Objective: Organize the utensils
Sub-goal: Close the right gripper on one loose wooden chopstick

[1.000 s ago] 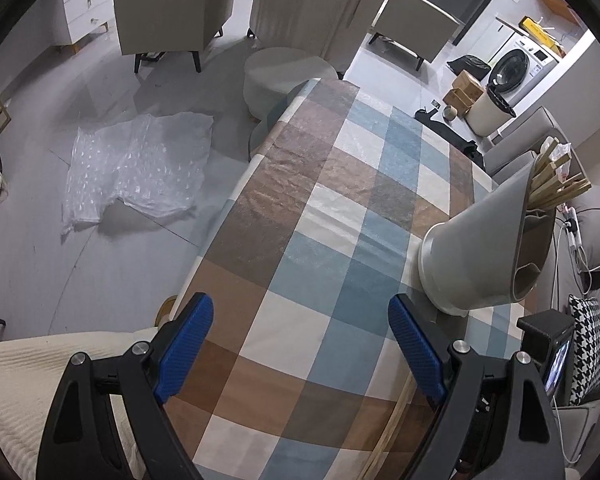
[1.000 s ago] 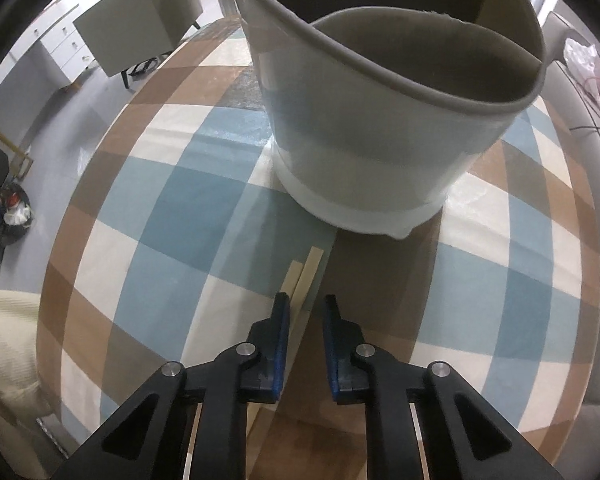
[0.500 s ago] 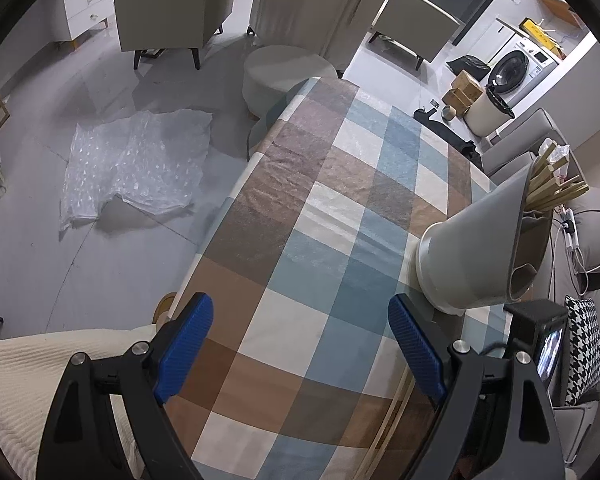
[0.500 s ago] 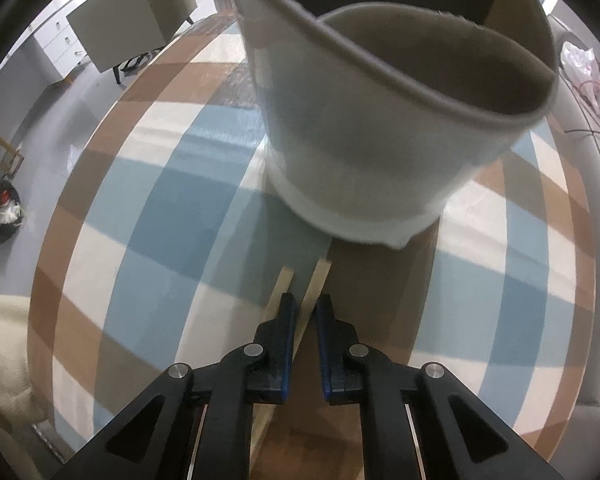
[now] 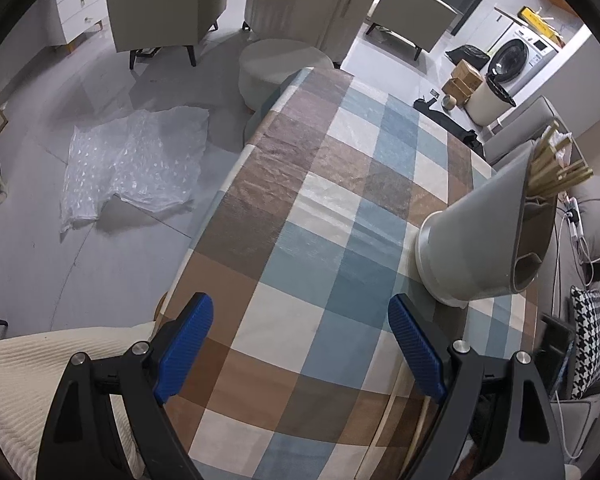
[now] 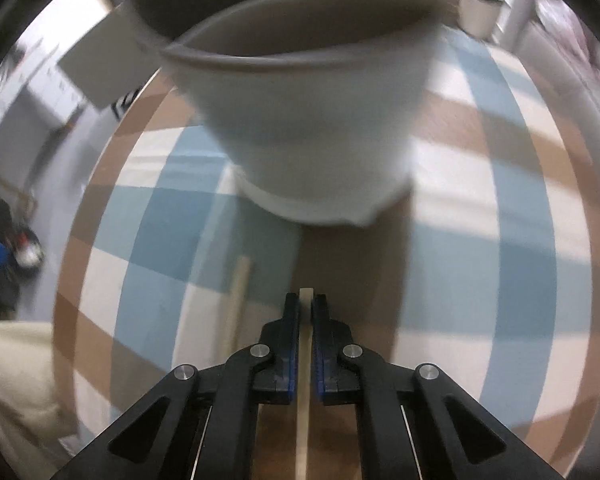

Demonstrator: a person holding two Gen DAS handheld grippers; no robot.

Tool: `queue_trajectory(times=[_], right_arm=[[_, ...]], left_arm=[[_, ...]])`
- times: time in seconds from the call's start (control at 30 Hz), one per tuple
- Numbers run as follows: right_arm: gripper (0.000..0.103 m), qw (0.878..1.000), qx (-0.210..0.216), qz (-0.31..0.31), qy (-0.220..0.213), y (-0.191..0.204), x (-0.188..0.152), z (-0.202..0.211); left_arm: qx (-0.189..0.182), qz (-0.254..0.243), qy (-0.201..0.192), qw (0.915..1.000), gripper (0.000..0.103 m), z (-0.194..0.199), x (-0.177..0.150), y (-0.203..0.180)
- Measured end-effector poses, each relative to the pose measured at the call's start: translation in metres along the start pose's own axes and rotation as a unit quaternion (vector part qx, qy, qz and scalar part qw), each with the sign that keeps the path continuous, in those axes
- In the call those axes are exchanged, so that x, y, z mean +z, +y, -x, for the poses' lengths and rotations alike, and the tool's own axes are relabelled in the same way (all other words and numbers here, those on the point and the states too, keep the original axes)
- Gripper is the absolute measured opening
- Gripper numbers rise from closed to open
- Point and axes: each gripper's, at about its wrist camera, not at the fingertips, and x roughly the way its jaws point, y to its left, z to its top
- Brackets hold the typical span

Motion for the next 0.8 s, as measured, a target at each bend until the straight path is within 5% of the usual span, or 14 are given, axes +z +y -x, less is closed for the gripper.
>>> queue_trajectory(times=[0.13,0.33,0.47,0.63,0.8], right_arm=[[0.006,0.998,0.017,-0.060,0.005,-0.031,-0.016,0.011],[0.009,0.999,-0.004,-0.034,0.006,-0.030,-0.008,0.012],[0.000,1.000,-0.016,-0.006,0.009,-0.011,0.004,0.005],[0.000,0.999,0.016,-0.039,-0.008,-0.025,0.012,0.016],[0.000,0.987,0.070,-0.135,-0.050,-0.078,0.002,0.049]], left_arm=[[0.001,-0.010,0.005,0.9999,0.086,-0.001,-0.004,-0.006],[0.006,-0.025,0.006,0.9996,0.086,-0.001,-0.008,-0.013],[0.014,-0.036,0.015,0.9992,0.086,-0.008,-0.009,-0.016],[0.024,-0.067,0.033,0.9969,0.086,-0.020,-0.016,-0.027],[0.017,-0.110,0.067,0.9915,0.086,-0.038,-0.032,-0.047]])
